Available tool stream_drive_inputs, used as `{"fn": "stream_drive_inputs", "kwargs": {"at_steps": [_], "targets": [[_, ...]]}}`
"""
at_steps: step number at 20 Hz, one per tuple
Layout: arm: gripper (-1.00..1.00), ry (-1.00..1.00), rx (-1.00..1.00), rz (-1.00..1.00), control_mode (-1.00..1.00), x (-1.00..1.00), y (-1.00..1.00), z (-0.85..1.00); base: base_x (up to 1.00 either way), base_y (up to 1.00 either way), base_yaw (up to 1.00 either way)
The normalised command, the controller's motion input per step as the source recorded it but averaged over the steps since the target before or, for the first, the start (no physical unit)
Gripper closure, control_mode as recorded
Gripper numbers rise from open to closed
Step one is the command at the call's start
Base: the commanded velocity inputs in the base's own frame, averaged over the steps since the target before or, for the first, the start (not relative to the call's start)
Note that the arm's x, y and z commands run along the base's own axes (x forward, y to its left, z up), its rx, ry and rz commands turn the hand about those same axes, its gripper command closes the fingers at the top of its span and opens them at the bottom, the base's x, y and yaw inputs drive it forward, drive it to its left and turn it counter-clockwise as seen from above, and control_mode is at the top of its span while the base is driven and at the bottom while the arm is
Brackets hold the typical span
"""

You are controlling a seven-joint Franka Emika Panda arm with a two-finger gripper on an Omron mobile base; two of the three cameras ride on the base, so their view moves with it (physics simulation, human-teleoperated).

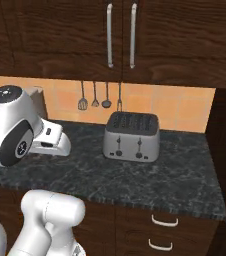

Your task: Navigate to the toaster.

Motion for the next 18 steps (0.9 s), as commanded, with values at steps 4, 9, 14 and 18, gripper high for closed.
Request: {"fn": "stream_drive_inputs", "kwargs": {"at_steps": [4,9,14,18], "targets": [[-1.00,0.00,0.00,0.00,1.00,0.00,0.00,0.00,0.00,-0.64,-0.04],[-1.00,0.00,0.00,0.00,1.00,0.00,0.00,0.00,0.15,-0.43,-0.14],[-1.00,0.00,0.00,0.00,1.00,0.00,0.00,0.00,0.53,-0.07,-0.01],[-1.00,0.00,0.00,0.00,1.00,0.00,0.00,0.00,0.73,-0.29,0.00]]}}
